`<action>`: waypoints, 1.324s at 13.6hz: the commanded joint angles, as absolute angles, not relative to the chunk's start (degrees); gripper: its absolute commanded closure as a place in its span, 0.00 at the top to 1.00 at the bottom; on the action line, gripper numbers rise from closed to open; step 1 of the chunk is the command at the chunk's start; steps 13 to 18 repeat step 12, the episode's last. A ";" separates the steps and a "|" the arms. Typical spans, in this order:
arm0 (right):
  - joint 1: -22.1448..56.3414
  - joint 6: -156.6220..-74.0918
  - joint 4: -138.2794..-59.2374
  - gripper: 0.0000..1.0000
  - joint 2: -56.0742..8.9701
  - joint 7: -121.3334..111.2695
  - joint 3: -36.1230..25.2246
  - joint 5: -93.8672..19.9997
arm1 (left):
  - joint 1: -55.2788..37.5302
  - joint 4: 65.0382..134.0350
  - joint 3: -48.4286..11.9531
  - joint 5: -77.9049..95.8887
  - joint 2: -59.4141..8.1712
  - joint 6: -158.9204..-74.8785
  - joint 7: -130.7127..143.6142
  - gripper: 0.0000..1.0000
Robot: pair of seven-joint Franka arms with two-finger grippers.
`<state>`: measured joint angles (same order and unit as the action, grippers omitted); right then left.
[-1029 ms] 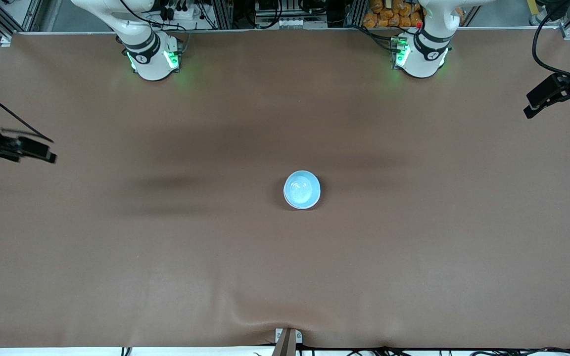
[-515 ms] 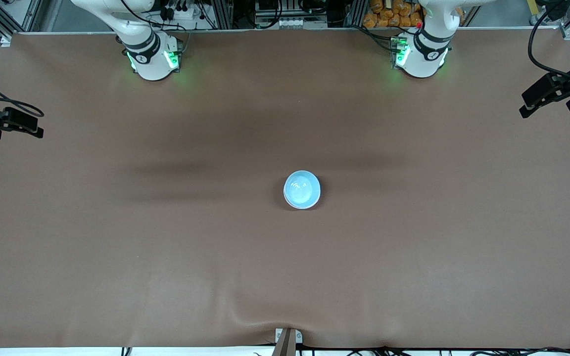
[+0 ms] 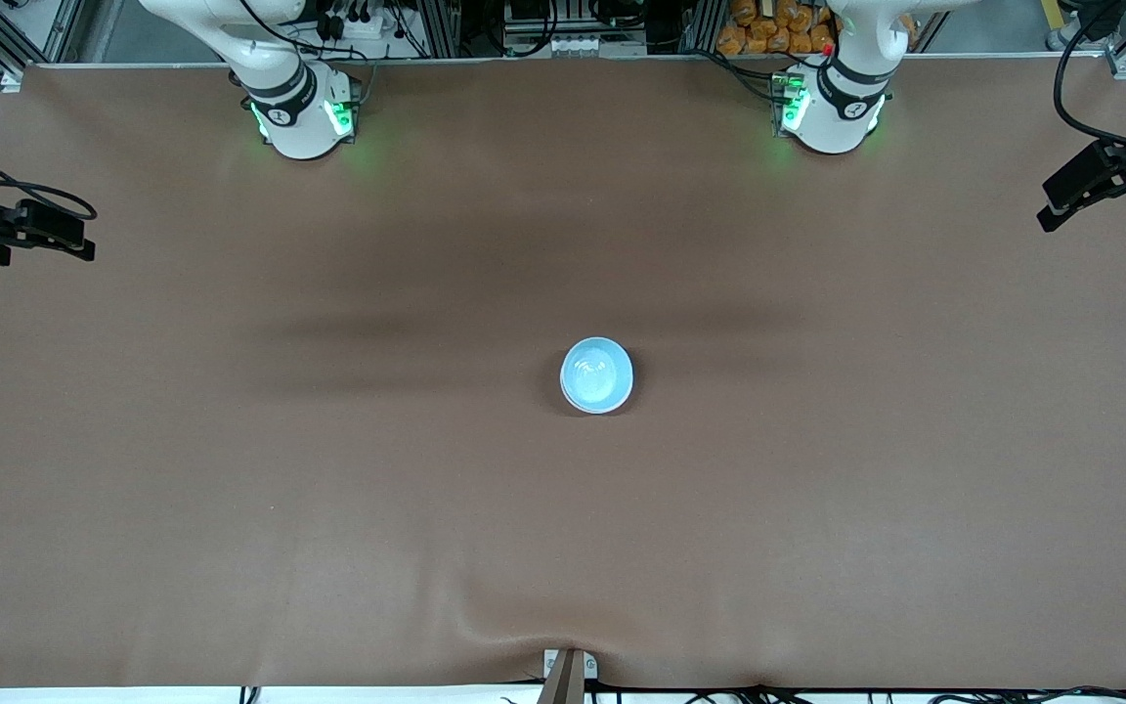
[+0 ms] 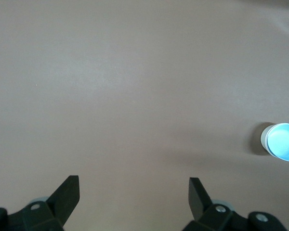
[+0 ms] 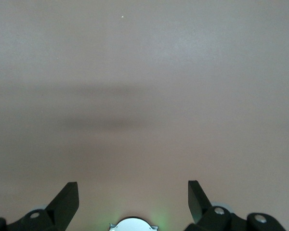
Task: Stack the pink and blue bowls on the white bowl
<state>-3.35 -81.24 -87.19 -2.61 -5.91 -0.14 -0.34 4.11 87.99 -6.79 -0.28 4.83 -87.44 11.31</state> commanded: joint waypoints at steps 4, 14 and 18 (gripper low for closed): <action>-2.46 -80.68 -86.57 1.00 -1.85 -4.75 -0.18 0.53 | 4.22 86.92 -6.59 -1.41 4.83 -86.48 10.99 1.00; -2.55 -81.99 -86.66 1.00 -1.85 -4.66 0.00 -0.35 | 4.13 86.57 -6.86 -1.32 3.87 -86.48 11.51 1.00; -2.55 -81.99 -86.66 1.00 -1.85 -4.66 0.00 -0.35 | 4.13 86.57 -6.86 -1.32 3.87 -86.48 11.51 1.00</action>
